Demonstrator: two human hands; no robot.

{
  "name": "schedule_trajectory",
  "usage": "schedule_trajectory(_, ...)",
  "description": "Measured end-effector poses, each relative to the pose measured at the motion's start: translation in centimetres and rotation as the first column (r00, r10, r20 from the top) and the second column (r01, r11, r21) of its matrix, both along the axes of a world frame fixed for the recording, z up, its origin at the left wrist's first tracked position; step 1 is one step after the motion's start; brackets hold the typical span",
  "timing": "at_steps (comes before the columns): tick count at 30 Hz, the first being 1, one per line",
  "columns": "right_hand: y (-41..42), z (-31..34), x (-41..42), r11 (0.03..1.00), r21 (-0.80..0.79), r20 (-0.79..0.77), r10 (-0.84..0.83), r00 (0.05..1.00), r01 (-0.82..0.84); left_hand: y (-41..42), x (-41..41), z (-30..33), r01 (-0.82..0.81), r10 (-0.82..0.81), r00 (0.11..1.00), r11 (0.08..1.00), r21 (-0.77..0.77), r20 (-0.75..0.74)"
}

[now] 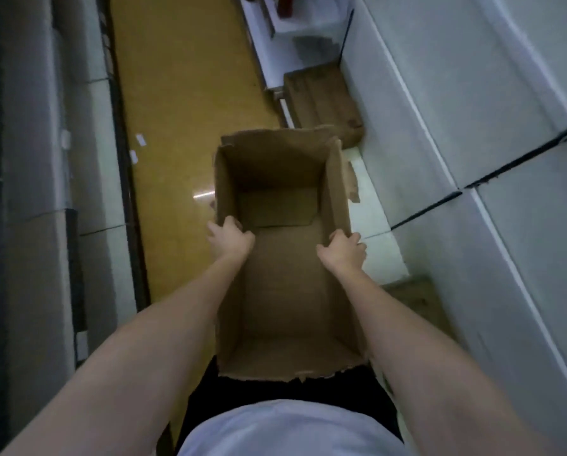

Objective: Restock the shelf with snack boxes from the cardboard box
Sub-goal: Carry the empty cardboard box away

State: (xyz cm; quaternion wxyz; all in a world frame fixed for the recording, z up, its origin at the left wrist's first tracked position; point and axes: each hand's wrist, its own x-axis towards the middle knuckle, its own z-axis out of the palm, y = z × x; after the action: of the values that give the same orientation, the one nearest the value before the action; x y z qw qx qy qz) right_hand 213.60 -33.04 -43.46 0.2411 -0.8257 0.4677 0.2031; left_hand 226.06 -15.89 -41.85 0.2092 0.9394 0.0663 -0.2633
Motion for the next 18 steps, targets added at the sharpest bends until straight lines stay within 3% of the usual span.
schedule_trajectory(4,1.7,0.7,-1.3,0.969,-0.012,0.029,-0.247,0.969,0.247,-1.9,0.6,0.8,0.127,-0.128,0.992,0.990,-0.058,-0.014)
schedule_trajectory(9,2.7,2.1,-7.4,0.833,-0.037,0.091,-0.548,0.831,0.553,-4.6,-2.0,1.2,0.377,-0.380,0.925,0.924,-0.059,-0.031)
schedule_trajectory(14,5.6,3.4,-15.3,0.616,-0.069,0.043,-0.784,0.620,0.784,-7.1,-8.5,2.4,0.618,-0.618,0.786,0.786,-0.021,-0.035)
schedule_trajectory(18,8.6,4.3,-23.1,0.434,-0.094,0.008,-0.900,0.437,0.896,-8.0,-14.8,3.0,0.794,-0.794,0.607,0.608,-0.010,-0.035)
